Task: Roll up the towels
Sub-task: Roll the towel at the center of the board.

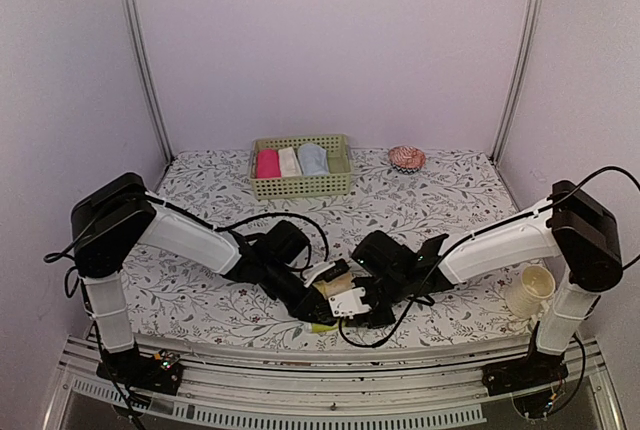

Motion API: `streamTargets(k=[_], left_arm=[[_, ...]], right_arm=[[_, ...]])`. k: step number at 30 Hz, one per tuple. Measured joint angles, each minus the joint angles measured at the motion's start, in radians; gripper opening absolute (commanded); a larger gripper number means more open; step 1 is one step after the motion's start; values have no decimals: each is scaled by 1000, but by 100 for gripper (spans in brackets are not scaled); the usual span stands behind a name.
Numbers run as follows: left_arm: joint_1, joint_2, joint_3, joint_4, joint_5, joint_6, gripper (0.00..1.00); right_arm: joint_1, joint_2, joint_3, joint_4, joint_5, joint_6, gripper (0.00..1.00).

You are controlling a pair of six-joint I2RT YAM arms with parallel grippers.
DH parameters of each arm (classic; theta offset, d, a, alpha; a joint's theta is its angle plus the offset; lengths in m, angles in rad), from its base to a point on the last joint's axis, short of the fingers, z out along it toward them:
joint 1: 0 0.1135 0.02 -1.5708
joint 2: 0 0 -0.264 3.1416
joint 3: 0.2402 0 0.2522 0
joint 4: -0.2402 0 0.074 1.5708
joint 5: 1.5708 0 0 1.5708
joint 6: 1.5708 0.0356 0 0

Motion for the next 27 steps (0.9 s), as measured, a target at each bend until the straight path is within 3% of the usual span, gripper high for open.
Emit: streamTargets(k=[4,10,17,20,27], left_arm=[[6,-2,-2,-7,-5,4,25],[8,-154,-112,-14,-129,3,43],[-27,-549,-307,-6,-401,-13,44],[-103,-677,-382,2,-544,-10,43],[-284,-733,-481,57,-745,30,46]], right_arm=[[0,26,32,-6,10,3,7],[-13,65,114,-112,-88,27,4],[-76,199,311,-398,-332,59,4],[-121,324,460,-534,-444,68,4],[-220,615,780,-870,-698,68,4]])
